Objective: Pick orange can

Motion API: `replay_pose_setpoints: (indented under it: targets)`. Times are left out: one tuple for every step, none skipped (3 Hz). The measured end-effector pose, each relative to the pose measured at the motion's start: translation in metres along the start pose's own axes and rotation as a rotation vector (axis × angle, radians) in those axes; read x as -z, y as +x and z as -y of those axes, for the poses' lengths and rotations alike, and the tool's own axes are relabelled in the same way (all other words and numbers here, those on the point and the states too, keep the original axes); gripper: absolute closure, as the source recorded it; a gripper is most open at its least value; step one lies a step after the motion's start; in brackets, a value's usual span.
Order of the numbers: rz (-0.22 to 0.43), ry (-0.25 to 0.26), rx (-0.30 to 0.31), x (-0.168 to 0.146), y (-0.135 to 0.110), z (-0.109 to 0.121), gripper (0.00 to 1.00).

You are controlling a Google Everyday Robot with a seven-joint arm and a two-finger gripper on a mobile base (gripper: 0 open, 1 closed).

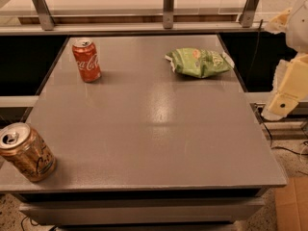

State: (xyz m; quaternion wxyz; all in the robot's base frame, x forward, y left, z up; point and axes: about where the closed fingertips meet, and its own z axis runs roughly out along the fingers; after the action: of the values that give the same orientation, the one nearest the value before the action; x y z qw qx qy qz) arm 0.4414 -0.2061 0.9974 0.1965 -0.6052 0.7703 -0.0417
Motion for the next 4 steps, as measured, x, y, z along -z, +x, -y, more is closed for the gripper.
replay_pose_setpoints:
  targets:
    - [0.064, -0.046, 0.054, -0.002, -0.021, -0.009, 0.0]
    - [0.146, -0.099, 0.124, -0.002, -0.047, -0.029, 0.0]
    - [0.232, -0.149, 0.205, -0.004, -0.079, -0.063, 0.0]
    - [0.296, -0.18, 0.247, -0.012, -0.105, -0.097, 0.0]
